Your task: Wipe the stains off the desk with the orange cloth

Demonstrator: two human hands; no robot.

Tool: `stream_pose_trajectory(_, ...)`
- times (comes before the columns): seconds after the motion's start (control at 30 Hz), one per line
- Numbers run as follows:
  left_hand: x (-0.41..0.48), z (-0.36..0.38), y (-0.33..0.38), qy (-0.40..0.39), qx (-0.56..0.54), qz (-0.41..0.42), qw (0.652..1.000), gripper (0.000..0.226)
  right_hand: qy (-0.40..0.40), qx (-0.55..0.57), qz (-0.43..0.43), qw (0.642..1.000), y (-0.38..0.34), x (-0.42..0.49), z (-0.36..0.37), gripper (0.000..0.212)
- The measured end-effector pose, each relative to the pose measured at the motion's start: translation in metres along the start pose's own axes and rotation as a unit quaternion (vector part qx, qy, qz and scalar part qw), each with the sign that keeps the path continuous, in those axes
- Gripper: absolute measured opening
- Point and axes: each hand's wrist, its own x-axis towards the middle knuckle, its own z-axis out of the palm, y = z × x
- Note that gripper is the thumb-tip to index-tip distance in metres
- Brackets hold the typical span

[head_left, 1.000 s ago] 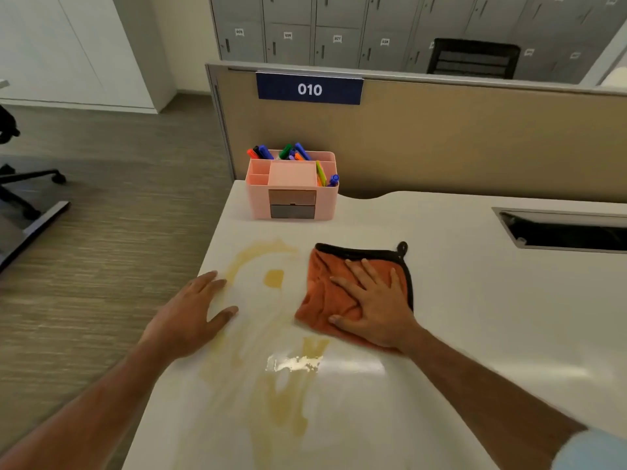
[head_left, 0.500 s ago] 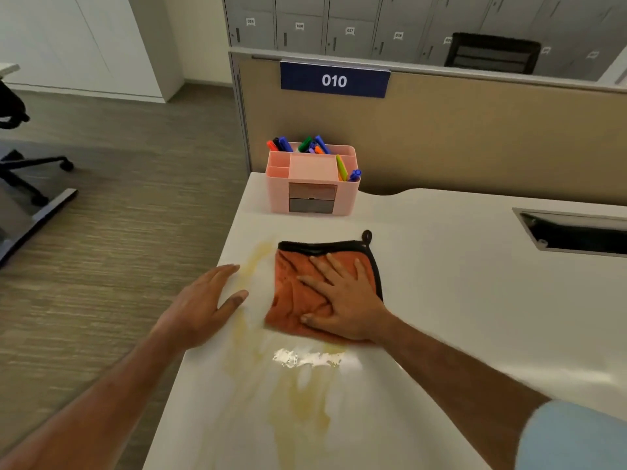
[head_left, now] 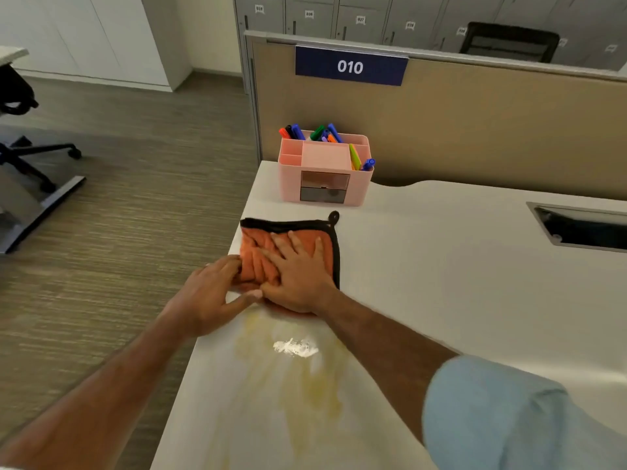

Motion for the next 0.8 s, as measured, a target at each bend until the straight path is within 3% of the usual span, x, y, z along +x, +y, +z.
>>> stream_pose_trajectory(0.1, -0.005, -0.001, -0.010, -0.005, 0.022, -0.001, 1.000, 0.068, 0.013, 0.014, -0.033, 0.999, 0.031, -0.034, -0.003, 0.078)
stream_pose_trajectory(0.23, -0.006, -0.004, -0.008, -0.015, 0.029, -0.008, 0.999, 0.079, 0.011, 0.012, 0.052, 0.999, 0.059, -0.041, -0.011, 0.077)
stream_pose_trajectory(0.37, -0.011, -0.004, -0.004, 0.003, 0.000, -0.026, 1.000, 0.068, -0.010, 0.014, 0.114, 0.993, 0.032, 0.005, -0.008, 0.084)
stream_pose_trajectory(0.5, -0.016, 0.003, 0.000, 0.067, -0.065, -0.074, 0.993, 0.067, -0.007, 0.010, 0.048, 0.999, -0.004, 0.002, 0.000, 0.085)
stream_pose_trajectory(0.67, -0.014, 0.015, 0.001, 0.043, -0.049, -0.049, 0.997, 0.068, 0.021, 0.027, -0.017, 0.999, 0.039, -0.094, -0.002, 0.072)
stream_pose_trajectory(0.8, -0.001, 0.015, -0.005, -0.004, 0.016, -0.020, 1.000, 0.069, 0.018, 0.009, 0.080, 0.997, 0.091, -0.126, -0.018, 0.076)
